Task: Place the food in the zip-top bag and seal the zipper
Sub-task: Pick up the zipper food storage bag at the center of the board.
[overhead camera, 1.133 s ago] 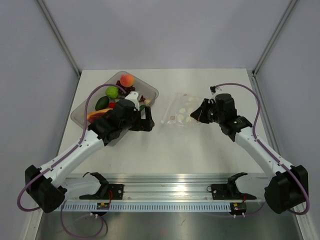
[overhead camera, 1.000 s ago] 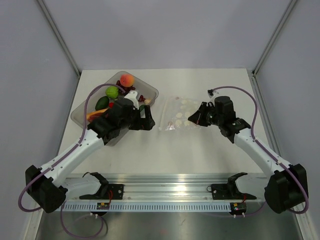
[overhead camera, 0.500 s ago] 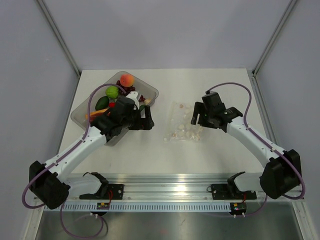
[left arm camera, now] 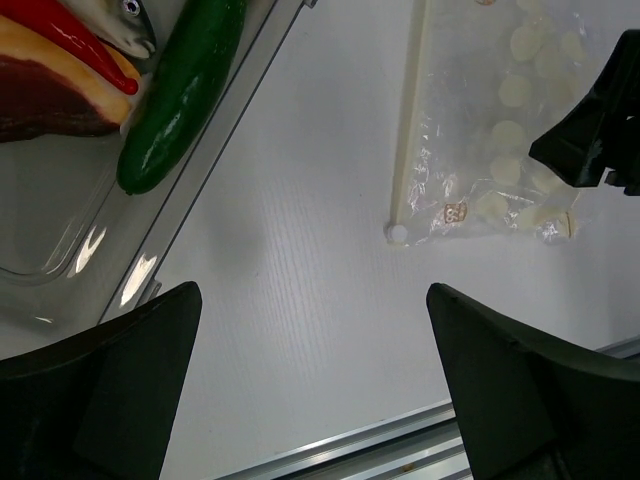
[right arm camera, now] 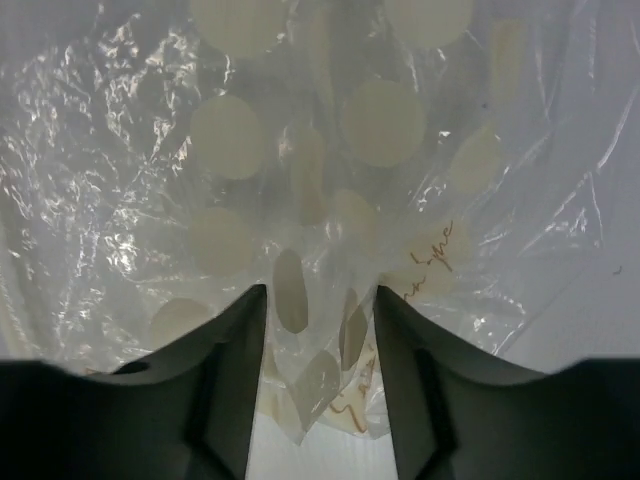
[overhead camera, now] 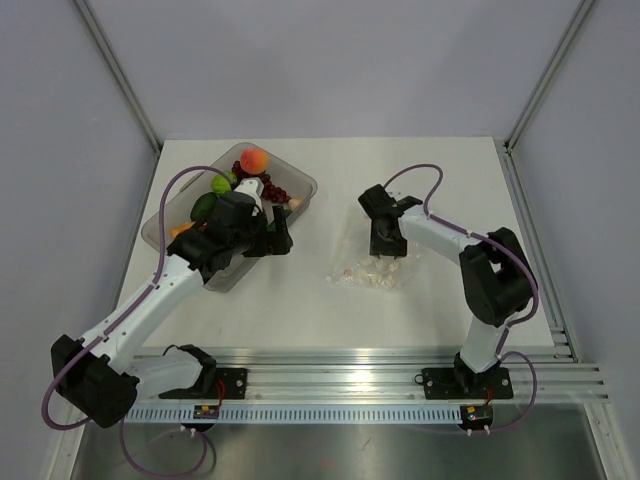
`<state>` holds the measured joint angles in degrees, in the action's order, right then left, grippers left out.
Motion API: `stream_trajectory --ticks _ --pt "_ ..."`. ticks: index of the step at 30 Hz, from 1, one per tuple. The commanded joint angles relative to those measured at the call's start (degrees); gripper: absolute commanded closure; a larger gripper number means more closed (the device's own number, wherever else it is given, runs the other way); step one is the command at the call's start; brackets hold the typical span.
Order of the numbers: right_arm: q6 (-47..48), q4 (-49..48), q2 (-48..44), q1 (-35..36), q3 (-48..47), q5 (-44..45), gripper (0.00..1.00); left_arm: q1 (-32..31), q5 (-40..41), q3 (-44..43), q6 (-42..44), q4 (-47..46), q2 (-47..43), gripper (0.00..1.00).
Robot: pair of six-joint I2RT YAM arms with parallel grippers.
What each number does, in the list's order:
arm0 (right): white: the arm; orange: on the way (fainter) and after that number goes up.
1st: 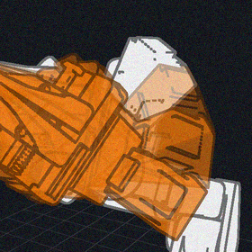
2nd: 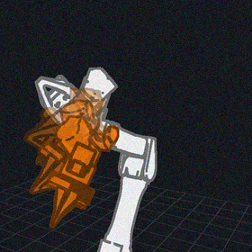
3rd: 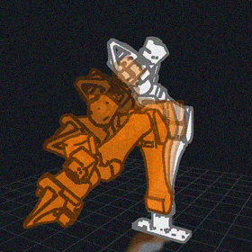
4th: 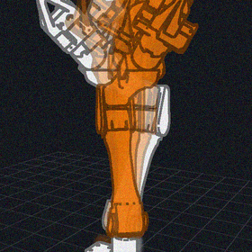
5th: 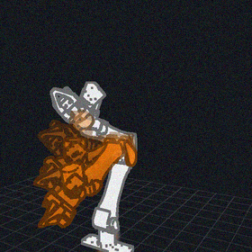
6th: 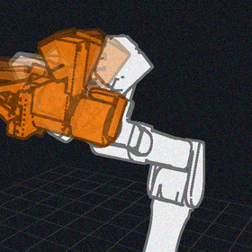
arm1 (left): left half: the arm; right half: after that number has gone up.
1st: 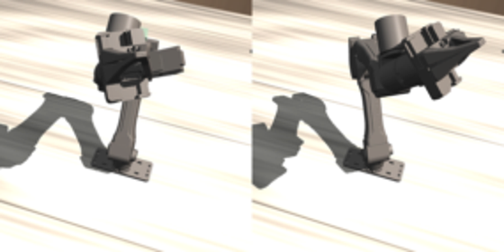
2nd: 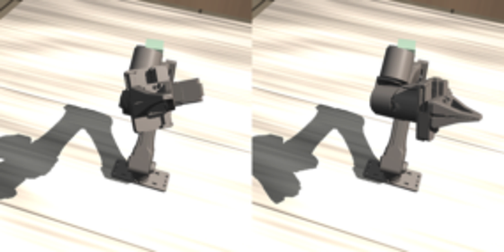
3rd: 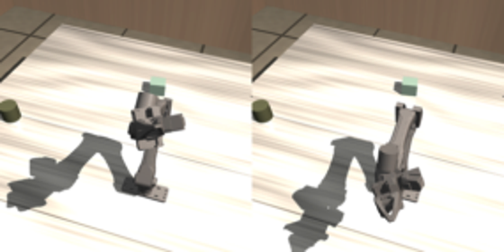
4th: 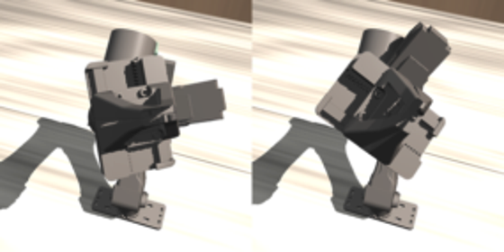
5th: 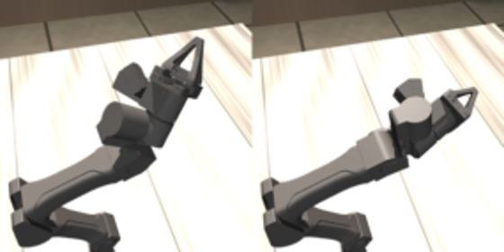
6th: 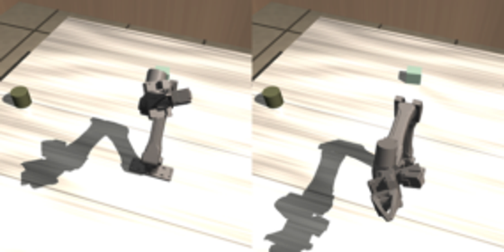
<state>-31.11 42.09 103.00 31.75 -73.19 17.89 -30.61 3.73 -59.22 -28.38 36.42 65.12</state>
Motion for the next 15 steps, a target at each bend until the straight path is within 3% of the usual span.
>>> stream_trajectory --ticks 1,2,3,8,15 --pt "-0.79 -4.90 -1.84 0.07 0.50 -5.31 0.62 0.29 0.32 0.07 -0.01 -0.74 -0.88 0.01" --pt "-0.70 -5.17 -2.62 0.16 0.24 -5.41 0.90 0.29 0.32 -0.02 -0.01 -0.65 -0.87 0.01" --pt "-0.53 -5.35 -3.41 0.07 0.15 -5.58 1.00 0.29 0.23 -0.10 -0.01 -0.65 -0.87 0.01" --pt "4.21 -9.29 -13.93 -0.02 1.99 -8.56 1.00 0.38 -0.21 -1.50 1.48 -0.04 -0.97 0.01" --pt "9.32 -23.17 -31.62 -2.21 12.97 -27.27 1.00 3.09 -6.44 -7.40 2.01 1.37 0.53 0.01"
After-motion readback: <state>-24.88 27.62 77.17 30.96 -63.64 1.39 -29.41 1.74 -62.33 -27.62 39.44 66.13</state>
